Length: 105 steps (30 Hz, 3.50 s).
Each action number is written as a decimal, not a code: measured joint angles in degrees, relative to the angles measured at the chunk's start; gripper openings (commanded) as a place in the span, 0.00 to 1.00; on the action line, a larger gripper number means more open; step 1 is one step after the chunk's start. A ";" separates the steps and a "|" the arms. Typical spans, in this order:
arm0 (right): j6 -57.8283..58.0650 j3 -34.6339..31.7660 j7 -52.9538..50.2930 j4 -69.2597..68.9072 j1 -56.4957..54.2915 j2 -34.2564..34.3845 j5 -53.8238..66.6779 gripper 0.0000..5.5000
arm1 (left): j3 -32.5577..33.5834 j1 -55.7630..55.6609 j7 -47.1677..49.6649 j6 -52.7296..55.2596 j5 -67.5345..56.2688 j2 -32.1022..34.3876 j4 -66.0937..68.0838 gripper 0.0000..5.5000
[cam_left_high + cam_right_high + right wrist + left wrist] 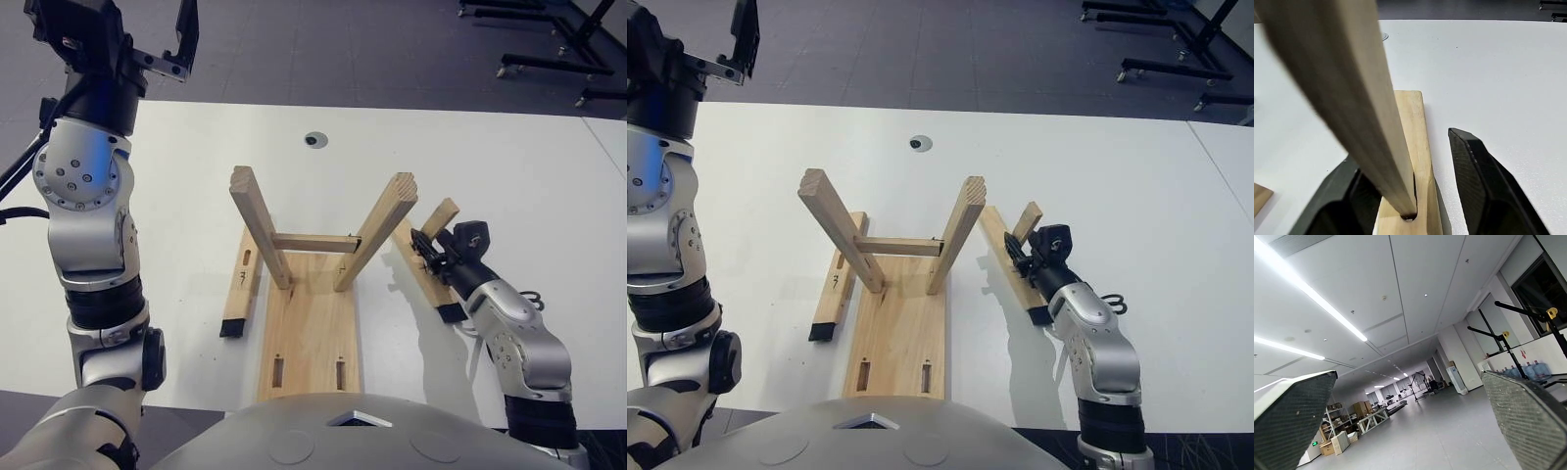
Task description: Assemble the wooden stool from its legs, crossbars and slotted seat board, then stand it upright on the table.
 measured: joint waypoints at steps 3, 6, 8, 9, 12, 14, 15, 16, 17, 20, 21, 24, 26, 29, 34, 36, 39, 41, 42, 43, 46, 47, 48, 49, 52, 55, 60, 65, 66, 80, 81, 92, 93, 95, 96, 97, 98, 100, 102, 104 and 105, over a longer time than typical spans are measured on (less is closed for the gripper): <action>-1.10 -0.12 -0.16 0.02 -0.01 0.72 -0.07 0.60 | 0.00 -0.28 -0.01 -0.32 0.00 0.06 1.00 0.98; -3.47 -0.85 0.37 -0.02 -0.46 0.92 0.06 0.69 | 0.00 -0.33 -0.03 -0.53 0.00 0.20 1.67 0.98; -5.52 -2.92 2.70 -0.64 -2.47 1.26 3.72 0.75 | 0.01 -0.36 -0.05 -1.05 0.02 0.30 1.89 0.98; -6.03 -3.58 3.60 -1.21 -3.46 1.30 4.99 0.76 | 0.00 -0.38 -0.07 -1.21 0.04 0.35 2.02 0.98; -8.62 -7.85 7.78 -2.67 -12.51 0.00 12.28 0.76 | -0.36 -0.82 -0.56 -2.04 0.40 0.70 2.81 0.98; -8.81 -8.99 9.17 -2.66 -16.33 -1.67 14.65 0.76 | -0.50 -1.45 -0.62 -2.53 0.47 0.76 3.41 0.98; -8.53 -9.61 9.69 -2.48 -18.35 -2.22 15.89 0.76 | -0.55 -1.78 -0.70 -2.65 0.49 0.84 3.78 0.98; -8.08 -10.09 10.01 -2.37 -20.27 -2.89 17.01 0.76 | -0.64 -2.00 -0.91 -2.74 0.49 0.89 3.95 0.98; -7.94 -10.43 9.92 -2.22 -22.11 -3.48 17.54 0.76 | -0.70 -2.07 -1.12 -2.86 0.50 0.98 4.10 0.98; -6.28 -10.41 6.53 -2.05 -27.39 -4.29 17.68 0.76 | -1.02 -2.39 -1.24 -3.59 0.52 1.03 4.78 0.98; -5.45 -10.19 5.15 -2.33 -28.57 -4.40 17.44 0.76 | -1.05 -2.39 -1.25 -3.72 0.58 1.05 4.92 0.98; -3.43 -10.15 2.32 -3.78 -29.75 -4.88 17.44 0.76 | -0.97 -2.39 -1.29 -3.82 0.77 1.28 4.99 0.98; -1.79 -9.59 0.69 -4.96 -30.33 -5.40 17.27 0.76 | -0.72 -2.38 -1.29 -3.83 0.81 1.32 4.97 0.98; -0.24 -6.70 -1.48 -7.43 -28.41 -5.12 15.61 0.76 | -0.62 -2.26 -1.22 -3.78 1.07 1.33 4.66 0.98; 3.33 -3.82 -5.25 -9.17 -24.46 -4.16 12.81 0.76 | -0.63 -1.21 -1.19 -3.66 1.30 1.32 3.84 0.98; 4.11 -3.42 -5.74 -9.71 -24.26 -4.15 12.35 0.76 | -0.63 -0.60 -1.08 -3.51 1.38 1.32 3.49 0.98; 5.14 -3.20 -5.83 -9.74 -24.15 -4.16 12.29 0.76 | -0.72 0.11 -0.68 -3.26 2.33 1.23 2.80 0.98; 5.79 -3.17 -5.83 -9.74 -24.54 -4.17 12.35 0.76 | -0.78 0.42 -0.47 -3.14 2.51 1.18 2.08 0.98; 5.84 -3.25 -6.03 -9.80 -25.04 -4.16 12.42 0.76 | -0.78 0.51 -0.43 -3.09 2.51 1.17 1.98 0.98; 5.95 -3.46 -6.26 -10.09 -25.59 -4.14 12.50 0.76 | -0.77 0.69 -0.38 -3.00 2.52 1.17 1.82 0.98; 6.60 -4.01 -6.85 -11.56 -26.54 -4.02 13.41 0.76 | -0.64 1.66 -0.30 -2.58 2.49 1.17 1.33 0.98; 6.86 -3.55 -6.85 -11.57 -26.30 -3.97 13.29 0.76 | -0.64 1.88 -0.30 -2.49 2.49 1.17 1.32 0.98; 6.81 -2.37 -6.70 -11.50 -25.13 -3.92 12.62 0.76 | -0.69 1.92 -0.31 -2.36 2.47 1.17 1.32 0.98; 6.83 -1.09 -6.50 -11.13 -23.17 -3.85 11.67 0.76 | -0.79 1.90 -0.35 -2.29 2.46 1.16 1.32 0.98; 3.98 3.80 -5.32 -6.37 -16.19 -3.09 7.18 0.76 | -1.19 1.89 -0.54 -1.70 2.41 1.13 1.33 0.98; 0.68 3.61 -5.52 -2.78 -16.89 -1.08 5.59 0.76 | -1.60 1.86 -0.57 -1.56 2.40 1.04 1.15 0.98; 2.56 1.02 -6.18 -0.56 -21.23 2.05 7.88 0.76 | -1.79 2.02 -0.41 -1.54 2.44 0.44 1.09 0.98; 7.06 -0.96 -7.24 -2.88 -22.04 2.68 11.24 0.76 | -1.98 2.36 0.02 -1.40 2.47 0.14 0.16 0.98; 7.14 -2.45 -7.51 -3.54 -22.81 2.67 12.05 0.76 | -1.92 2.58 0.06 -1.37 2.46 0.14 0.15 0.98; 0.60 -23.34 6.24 1.77 -3.54 -6.98 14.36 0.76 | 4.00 8.89 1.16 4.00 1.71 0.63 -7.53 0.98; 0.25 -21.93 9.10 1.58 1.57 -7.03 13.92 0.76 | 4.73 9.17 1.14 4.73 1.15 0.65 -7.99 0.98; -1.38 -9.68 14.81 -5.64 20.10 -5.08 9.30 0.76 | 6.35 10.99 0.58 8.64 -1.34 0.80 -10.22 0.98; -1.70 -8.27 14.28 -5.66 20.02 -5.09 7.97 0.76 | 6.14 10.99 0.58 8.65 -1.36 0.87 -10.23 0.98; -1.82 -5.90 13.09 -5.56 19.68 -5.11 5.55 0.76 | 5.86 10.97 0.57 8.68 -1.36 1.02 -10.21 0.98; -1.75 -4.47 12.44 -5.24 19.24 -5.07 4.38 0.73 | 5.70 10.94 0.57 8.68 -1.37 1.10 -10.18 0.98; -1.67 -3.43 12.11 -4.94 18.88 -5.11 3.68 0.72 | 5.64 10.90 0.57 8.69 -1.38 1.12 -10.08 0.98; -1.63 -2.79 11.93 -4.67 18.56 -5.15 3.15 0.67 | 5.59 10.88 0.57 8.69 -1.39 1.14 -9.99 0.98; -1.66 -1.66 11.71 -4.55 17.98 -5.36 2.21 0.62 | 5.42 10.84 0.57 8.70 -1.50 1.18 -9.89 0.98; -1.75 -1.41 11.16 -4.41 17.95 -5.41 1.79 0.54 | 5.01 10.57 0.51 8.71 -1.73 1.24 -9.75 0.98; -1.67 -1.42 10.76 -4.17 17.88 -5.45 1.26 0.46 | 4.64 10.17 0.44 8.71 -1.90 1.27 -9.59 0.98; -1.54 -1.42 10.59 -3.93 17.86 -5.46 1.14 0.42 | 4.57 9.93 0.34 8.70 -2.04 1.28 -9.34 0.98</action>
